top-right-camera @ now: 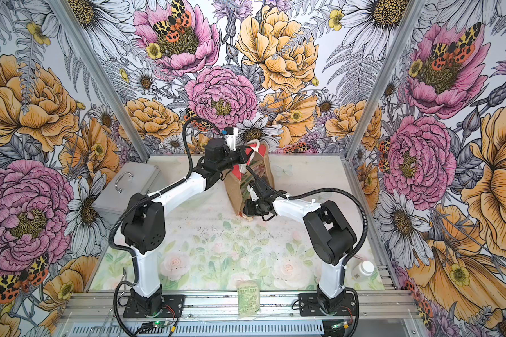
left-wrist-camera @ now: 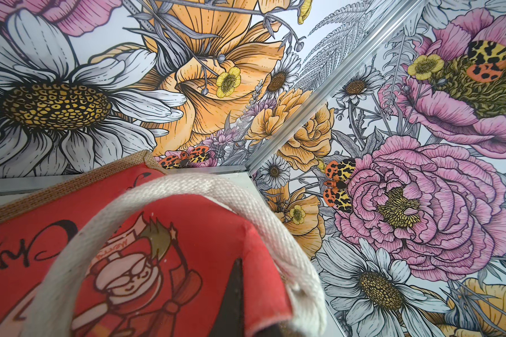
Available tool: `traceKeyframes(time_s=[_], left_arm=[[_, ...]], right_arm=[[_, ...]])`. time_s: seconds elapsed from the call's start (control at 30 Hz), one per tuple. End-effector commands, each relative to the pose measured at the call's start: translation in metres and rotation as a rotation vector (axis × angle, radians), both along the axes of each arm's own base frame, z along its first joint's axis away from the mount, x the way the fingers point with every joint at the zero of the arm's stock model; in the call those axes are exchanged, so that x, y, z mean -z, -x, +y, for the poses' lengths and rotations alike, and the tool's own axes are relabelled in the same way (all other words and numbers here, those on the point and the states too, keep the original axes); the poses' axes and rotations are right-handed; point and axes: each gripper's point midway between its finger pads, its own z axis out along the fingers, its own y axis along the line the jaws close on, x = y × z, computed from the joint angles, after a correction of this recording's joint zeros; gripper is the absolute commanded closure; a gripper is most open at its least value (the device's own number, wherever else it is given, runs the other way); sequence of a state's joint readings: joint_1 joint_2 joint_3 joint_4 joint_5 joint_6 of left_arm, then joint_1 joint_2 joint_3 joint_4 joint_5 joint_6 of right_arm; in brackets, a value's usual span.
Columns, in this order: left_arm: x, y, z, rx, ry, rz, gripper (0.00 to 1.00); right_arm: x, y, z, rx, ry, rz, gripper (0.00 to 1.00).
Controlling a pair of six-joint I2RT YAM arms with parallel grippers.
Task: Take out the folding fans from the tote bags
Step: Pick up the folding fan from the canvas bag.
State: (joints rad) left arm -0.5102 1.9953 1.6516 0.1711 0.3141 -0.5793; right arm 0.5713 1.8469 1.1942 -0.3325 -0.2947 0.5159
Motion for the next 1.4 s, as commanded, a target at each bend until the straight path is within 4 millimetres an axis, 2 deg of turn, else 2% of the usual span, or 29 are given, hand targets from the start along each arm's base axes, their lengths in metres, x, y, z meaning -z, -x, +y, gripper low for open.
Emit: traceKeyframes(time_s=[0.0,0.2,0.5,0.87,1.0,1.13,1.37], left_arm=[[-0.024,-0.004,0.006,-0.019,0.032,-0.023,1.0],[-0.035,-0.003,0.004,-0.013,0.048,-0.011,1.0],[-0.045,-0.004,0.007,-0.023,0.061,0.026,1.0],[-0.04,-0.004,0.006,-0.026,0.062,0.034,1.0],[-0.04,-0.005,0.007,-0.032,0.061,0.033,1.0],[-0.038,-0.005,0.007,-0.035,0.06,0.037,1.0],[-0.032,-0.006,0.011,-0.045,0.064,0.044,1.0]], right_arm=[[-0.001,-0.007,0.004,-0.014,0.02,-0.049,0.62],[0.009,-0.003,0.003,-0.02,0.046,-0.045,0.57],[0.023,0.0,0.005,-0.029,0.073,-0.04,0.58],[0.034,0.011,0.007,-0.049,0.076,-0.02,0.61],[0.039,0.016,0.005,-0.053,0.082,-0.007,0.7],[0.042,0.022,0.004,-0.059,0.083,0.003,0.83],[0.034,0.023,0.002,-0.048,0.071,-0.022,0.95]])
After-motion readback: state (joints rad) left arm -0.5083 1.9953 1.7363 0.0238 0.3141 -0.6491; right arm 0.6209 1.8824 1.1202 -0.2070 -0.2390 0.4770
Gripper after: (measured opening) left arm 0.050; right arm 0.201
